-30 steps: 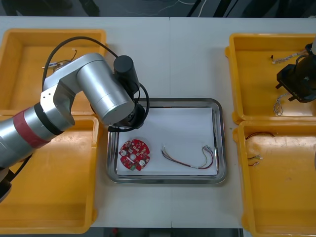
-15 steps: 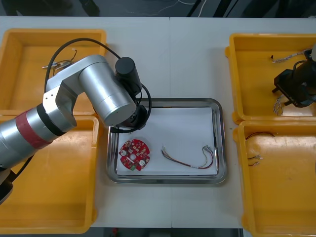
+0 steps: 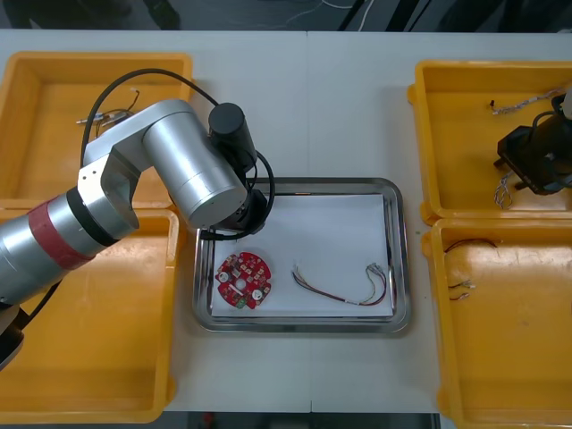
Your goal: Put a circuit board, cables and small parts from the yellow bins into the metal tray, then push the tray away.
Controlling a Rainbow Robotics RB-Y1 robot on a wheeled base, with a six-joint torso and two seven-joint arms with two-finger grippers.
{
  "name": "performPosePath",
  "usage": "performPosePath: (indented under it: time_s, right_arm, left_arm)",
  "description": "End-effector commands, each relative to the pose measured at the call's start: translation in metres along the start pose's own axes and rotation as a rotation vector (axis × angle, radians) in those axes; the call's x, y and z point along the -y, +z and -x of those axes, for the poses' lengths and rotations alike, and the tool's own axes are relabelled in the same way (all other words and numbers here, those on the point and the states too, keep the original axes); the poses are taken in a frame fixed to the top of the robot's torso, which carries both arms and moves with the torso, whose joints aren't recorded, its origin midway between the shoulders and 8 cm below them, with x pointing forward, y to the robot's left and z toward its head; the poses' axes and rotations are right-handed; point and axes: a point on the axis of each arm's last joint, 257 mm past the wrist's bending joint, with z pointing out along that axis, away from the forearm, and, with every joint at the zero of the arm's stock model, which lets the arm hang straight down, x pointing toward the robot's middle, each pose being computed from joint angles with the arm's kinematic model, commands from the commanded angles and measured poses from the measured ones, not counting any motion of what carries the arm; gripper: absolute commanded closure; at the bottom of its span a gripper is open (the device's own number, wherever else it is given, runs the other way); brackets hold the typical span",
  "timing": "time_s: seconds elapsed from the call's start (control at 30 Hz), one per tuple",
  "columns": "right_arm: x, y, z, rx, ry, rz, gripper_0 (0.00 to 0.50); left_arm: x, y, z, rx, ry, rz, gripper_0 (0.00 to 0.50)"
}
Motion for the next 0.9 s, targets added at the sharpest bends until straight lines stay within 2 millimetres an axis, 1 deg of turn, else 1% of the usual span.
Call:
performPosePath:
  time_s: [0.03, 0.13, 0.17, 0.2, 0.23, 0.3, 0.43, 0.53, 0.6, 0.63, 0.7, 0.83, 0.9]
  right_arm:
    - [0.002, 0.004, -0.001, 0.002, 0.048, 0.004, 0.000]
    - [0.003, 0.004, -0.002, -0.001, 0.051, 0.005, 0.000]
    - [0.003, 0.005, -0.004, -0.006, 0.052, 0.006, 0.204]
    - [0.001, 0.004, -0.003, -0.005, 0.053, 0.010, 0.325]
    - [0.001, 0.005, -0.004, -0.009, 0.051, 0.012, 0.500]
    - [0.001, 0.005, -0.005, -0.010, 0.047, 0.009, 0.500]
    - [0.002, 0.005, -0.005, -0.008, 0.041, 0.007, 0.500]
    - [0.000, 0.003, -0.002, -0.001, 0.036, 0.012, 0.500]
    - [-0.002, -0.003, 0.004, 0.013, 0.029, 0.020, 0.500]
    - [-0.003, -0.004, 0.006, 0.017, 0.026, 0.022, 0.500]
    - [-0.003, -0.013, 0.012, 0.030, 0.005, 0.014, 0.500]
    - [-0.004, -0.027, 0.015, 0.036, -0.030, 0.002, 0.500]
    - [-0.004, -0.038, 0.018, 0.039, -0.051, -0.004, 0.500]
  left_arm:
    - [0.004, -0.023, 0.032, 0.068, -0.075, -0.010, 0.000]
    - [-0.003, -0.037, 0.040, 0.066, -0.099, -0.003, 0.000]
    - [-0.007, -0.043, 0.042, 0.060, -0.112, 0.000, 0.000]
    - [-0.009, -0.047, 0.044, 0.057, -0.117, 0.001, 0.000]
    - [-0.012, -0.054, 0.047, 0.050, -0.128, 0.000, 0.000]
    - [-0.020, -0.069, 0.053, 0.037, -0.148, 0.003, 0.000]
    - [-0.033, -0.089, 0.060, 0.027, -0.176, 0.011, 0.000]
    - [-0.048, -0.104, 0.068, 0.023, -0.201, 0.027, 0.000]
    - [-0.062, -0.117, 0.074, 0.026, -0.227, 0.038, 0.000]
    - [-0.066, -0.120, 0.076, 0.028, -0.235, 0.040, 0.000]
    - [-0.082, -0.130, 0.082, 0.034, -0.265, 0.051, 0.000]
    - [-0.104, -0.136, 0.088, 0.015, -0.304, 0.038, 0.000]
    - [-0.122, -0.138, 0.090, 0.004, -0.313, 0.049, 0.000]
